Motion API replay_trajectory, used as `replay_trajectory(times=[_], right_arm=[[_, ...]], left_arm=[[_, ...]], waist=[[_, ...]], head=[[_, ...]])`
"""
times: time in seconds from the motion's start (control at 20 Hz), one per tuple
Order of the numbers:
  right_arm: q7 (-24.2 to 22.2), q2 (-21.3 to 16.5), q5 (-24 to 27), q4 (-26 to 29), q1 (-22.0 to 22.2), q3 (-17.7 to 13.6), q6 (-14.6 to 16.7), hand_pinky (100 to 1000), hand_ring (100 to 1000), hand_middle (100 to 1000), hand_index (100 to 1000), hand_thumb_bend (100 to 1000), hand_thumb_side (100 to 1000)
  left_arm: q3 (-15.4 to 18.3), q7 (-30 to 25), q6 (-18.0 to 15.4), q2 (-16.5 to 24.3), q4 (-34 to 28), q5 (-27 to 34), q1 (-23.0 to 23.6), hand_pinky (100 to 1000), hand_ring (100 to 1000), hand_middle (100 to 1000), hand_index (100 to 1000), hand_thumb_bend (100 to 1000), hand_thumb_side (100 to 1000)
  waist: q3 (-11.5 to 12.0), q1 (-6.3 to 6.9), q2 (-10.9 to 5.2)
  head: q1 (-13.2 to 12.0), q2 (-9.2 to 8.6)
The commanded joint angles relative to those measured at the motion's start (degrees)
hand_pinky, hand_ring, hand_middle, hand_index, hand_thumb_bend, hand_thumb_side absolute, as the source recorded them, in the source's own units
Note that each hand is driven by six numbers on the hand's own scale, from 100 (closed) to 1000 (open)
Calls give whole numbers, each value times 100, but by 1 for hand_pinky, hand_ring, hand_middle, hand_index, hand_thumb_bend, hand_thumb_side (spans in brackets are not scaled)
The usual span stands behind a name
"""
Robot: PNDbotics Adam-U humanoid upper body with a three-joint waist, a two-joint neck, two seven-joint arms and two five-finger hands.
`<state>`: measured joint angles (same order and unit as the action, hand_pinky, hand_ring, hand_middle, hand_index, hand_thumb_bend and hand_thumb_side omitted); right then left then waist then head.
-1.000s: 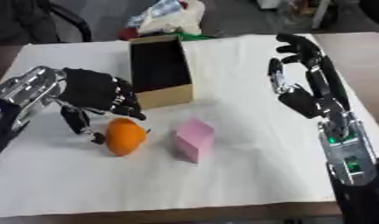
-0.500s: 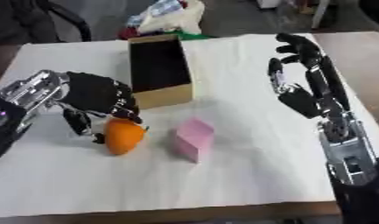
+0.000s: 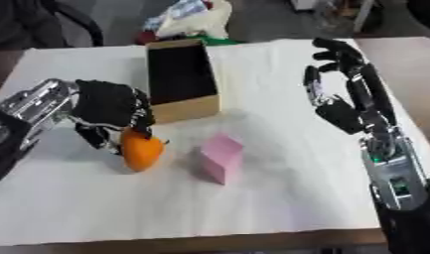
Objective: Pick up objects on the table and place them in the box.
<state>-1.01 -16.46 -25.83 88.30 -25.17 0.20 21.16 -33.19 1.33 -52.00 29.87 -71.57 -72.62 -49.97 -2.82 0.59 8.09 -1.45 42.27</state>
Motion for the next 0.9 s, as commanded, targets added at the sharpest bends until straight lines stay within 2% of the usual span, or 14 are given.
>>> replay_trajectory(times=[0.05, 0.3, 0.45, 0.9], right_arm=[[-12, -108, 22, 46, -84, -24, 3, 701, 793, 843, 919, 100, 716], [-11, -107, 19, 45, -76, -25, 3, 701, 793, 843, 920, 100, 715], [-12, -108, 19, 40, -70, -24, 2, 701, 793, 843, 920, 100, 716], [-38, -80, 40, 20, -79, 6, 16, 701, 793, 843, 920, 100, 718]], left_arm=[[157, 220, 3, 182, -92, -12, -138, 551, 499, 379, 592, 412, 184], [400, 398, 3, 227, -97, -150, -283, 563, 508, 379, 590, 477, 178], [639, 423, 3, 166, 69, -165, -434, 572, 515, 386, 599, 475, 168], [1374, 274, 3, -415, 930, -327, -981, 578, 518, 391, 606, 492, 143]], waist=[[-7, -7, -76], [-4, 0, -89], [-6, 1, -100], [-64, -17, -102]], head=[[14, -29], [15, -22], [9, -13], [-5, -26]])
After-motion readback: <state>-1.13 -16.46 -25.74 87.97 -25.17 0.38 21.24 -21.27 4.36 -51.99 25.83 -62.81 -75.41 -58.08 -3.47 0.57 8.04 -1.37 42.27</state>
